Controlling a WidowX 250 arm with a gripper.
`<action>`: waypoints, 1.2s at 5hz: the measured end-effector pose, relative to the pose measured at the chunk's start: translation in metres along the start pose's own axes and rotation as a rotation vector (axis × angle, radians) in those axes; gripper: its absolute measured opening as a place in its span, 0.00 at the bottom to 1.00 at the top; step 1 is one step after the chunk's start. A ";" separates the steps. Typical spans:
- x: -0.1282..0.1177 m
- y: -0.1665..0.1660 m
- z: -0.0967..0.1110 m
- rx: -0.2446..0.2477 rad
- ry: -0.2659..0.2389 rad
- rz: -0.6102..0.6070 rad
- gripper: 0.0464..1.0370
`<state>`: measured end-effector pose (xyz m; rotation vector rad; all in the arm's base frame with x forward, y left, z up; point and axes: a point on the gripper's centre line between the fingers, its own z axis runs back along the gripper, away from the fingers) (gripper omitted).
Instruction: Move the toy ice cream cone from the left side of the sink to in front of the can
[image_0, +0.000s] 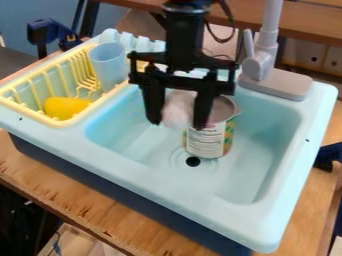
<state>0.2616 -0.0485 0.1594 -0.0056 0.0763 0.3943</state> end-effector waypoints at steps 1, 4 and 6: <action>-0.010 -0.007 -0.002 0.054 -0.013 0.192 0.70; -0.019 -0.030 -0.028 0.016 -0.303 0.763 0.70; 0.004 -0.026 -0.039 -0.155 -0.214 0.991 0.70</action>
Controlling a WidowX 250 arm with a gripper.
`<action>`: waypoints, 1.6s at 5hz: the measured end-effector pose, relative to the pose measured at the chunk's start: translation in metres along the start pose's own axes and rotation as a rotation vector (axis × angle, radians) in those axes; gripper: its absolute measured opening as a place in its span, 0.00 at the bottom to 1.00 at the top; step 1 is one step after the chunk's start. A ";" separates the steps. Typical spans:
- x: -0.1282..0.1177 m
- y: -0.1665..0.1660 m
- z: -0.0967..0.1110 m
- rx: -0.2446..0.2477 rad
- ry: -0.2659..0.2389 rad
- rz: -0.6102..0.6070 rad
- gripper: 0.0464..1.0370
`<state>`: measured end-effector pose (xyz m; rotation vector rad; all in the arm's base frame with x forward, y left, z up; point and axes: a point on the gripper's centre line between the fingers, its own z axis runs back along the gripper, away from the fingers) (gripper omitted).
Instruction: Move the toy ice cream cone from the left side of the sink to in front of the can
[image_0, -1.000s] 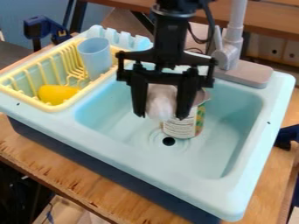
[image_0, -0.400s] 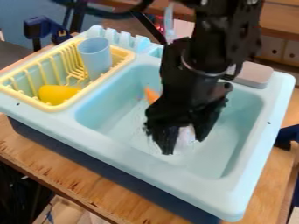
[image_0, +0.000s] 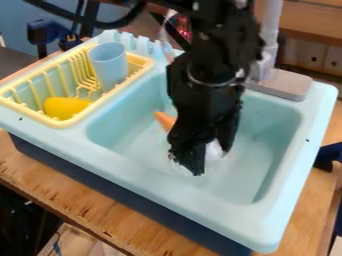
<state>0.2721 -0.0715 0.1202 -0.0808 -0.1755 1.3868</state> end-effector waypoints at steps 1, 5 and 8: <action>-0.008 -0.001 -0.008 0.063 0.056 0.062 0.70; -0.014 -0.006 -0.002 0.149 0.072 0.204 0.97; -0.007 -0.013 0.019 0.120 0.049 0.055 0.97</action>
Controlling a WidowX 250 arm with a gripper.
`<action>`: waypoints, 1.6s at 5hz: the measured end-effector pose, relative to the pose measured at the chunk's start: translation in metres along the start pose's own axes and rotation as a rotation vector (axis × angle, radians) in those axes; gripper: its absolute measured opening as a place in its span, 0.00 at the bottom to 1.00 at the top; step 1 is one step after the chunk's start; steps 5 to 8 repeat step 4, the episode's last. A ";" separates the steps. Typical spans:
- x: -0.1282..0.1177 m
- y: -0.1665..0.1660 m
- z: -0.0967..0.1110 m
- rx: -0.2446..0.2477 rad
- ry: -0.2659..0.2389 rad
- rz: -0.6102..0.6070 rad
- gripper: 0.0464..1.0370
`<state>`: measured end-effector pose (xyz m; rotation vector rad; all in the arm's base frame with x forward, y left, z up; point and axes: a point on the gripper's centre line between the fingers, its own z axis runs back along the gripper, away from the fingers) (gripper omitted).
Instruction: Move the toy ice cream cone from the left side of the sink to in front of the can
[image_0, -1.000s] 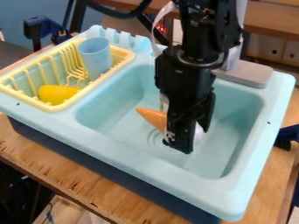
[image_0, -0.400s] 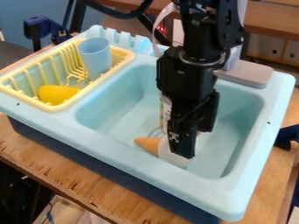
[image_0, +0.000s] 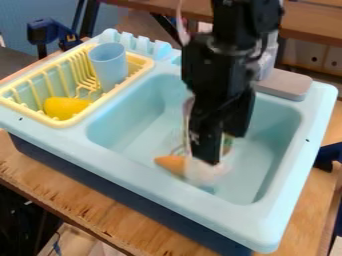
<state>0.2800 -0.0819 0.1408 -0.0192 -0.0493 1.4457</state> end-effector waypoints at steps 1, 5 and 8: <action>0.010 0.007 0.048 0.002 -0.092 -0.249 0.97; 0.055 0.039 0.080 -0.086 -0.232 -0.993 0.97; 0.055 0.039 0.080 -0.086 -0.232 -0.993 0.97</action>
